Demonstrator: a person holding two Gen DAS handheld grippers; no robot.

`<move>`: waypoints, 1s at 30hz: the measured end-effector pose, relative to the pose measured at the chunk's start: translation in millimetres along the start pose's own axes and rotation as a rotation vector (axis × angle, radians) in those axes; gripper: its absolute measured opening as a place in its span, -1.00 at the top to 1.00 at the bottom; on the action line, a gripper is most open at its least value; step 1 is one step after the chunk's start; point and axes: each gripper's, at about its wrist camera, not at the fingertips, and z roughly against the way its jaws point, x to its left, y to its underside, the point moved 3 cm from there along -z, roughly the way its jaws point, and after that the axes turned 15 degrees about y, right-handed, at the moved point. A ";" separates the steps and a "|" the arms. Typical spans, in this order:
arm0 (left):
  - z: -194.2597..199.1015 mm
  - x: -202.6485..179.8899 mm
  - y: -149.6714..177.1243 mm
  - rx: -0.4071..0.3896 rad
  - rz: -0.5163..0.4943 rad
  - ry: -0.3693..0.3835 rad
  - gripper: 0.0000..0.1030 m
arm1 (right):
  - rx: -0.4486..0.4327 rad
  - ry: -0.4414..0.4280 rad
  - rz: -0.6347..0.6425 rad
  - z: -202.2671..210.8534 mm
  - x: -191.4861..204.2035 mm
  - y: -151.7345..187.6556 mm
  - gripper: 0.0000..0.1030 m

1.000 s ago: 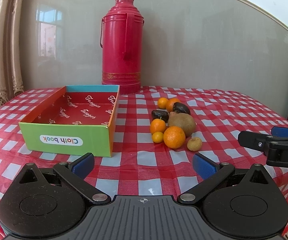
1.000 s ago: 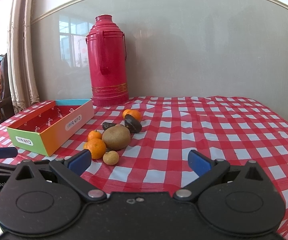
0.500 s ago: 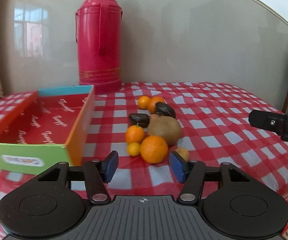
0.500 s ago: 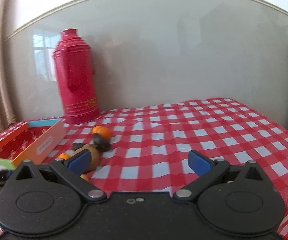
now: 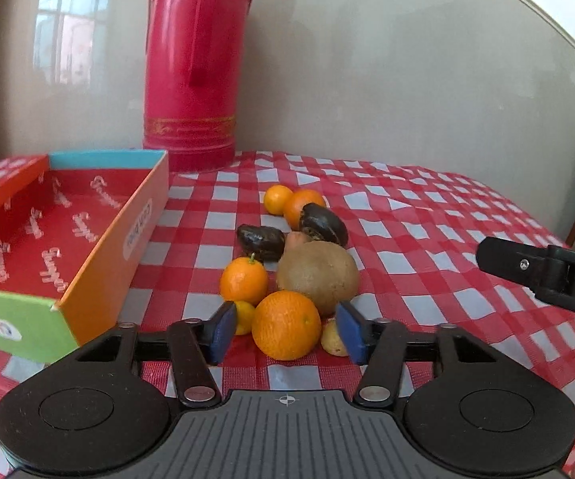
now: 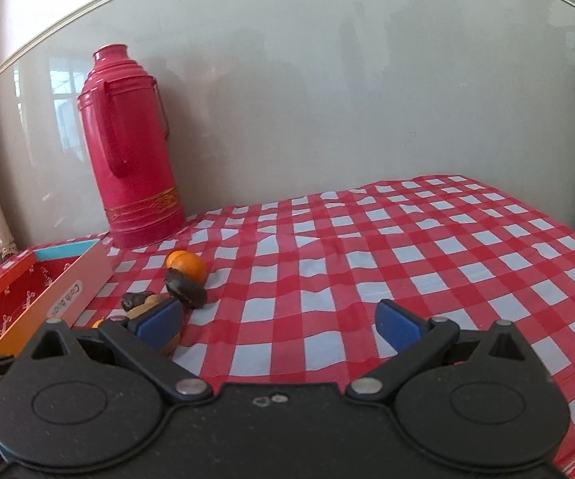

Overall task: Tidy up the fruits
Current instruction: 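Reach the left gripper to the large orange and close on it, then carry the orange into the box and open the left gripper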

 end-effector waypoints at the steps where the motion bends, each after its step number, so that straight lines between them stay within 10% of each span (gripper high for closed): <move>1: 2.0 1.6 1.7 0.012 0.007 -0.001 0.16 | 0.001 0.003 -0.003 0.2 -0.8 0.1 -0.89; 18: 4.0 3.1 -4.1 0.012 -0.022 0.004 0.25 | -0.002 -0.010 0.024 2.2 7.6 0.7 -0.89; 30: 85.9 68.4 -26.6 -0.154 -0.034 -0.191 0.25 | -0.026 -0.107 0.149 18.9 65.7 11.6 -0.89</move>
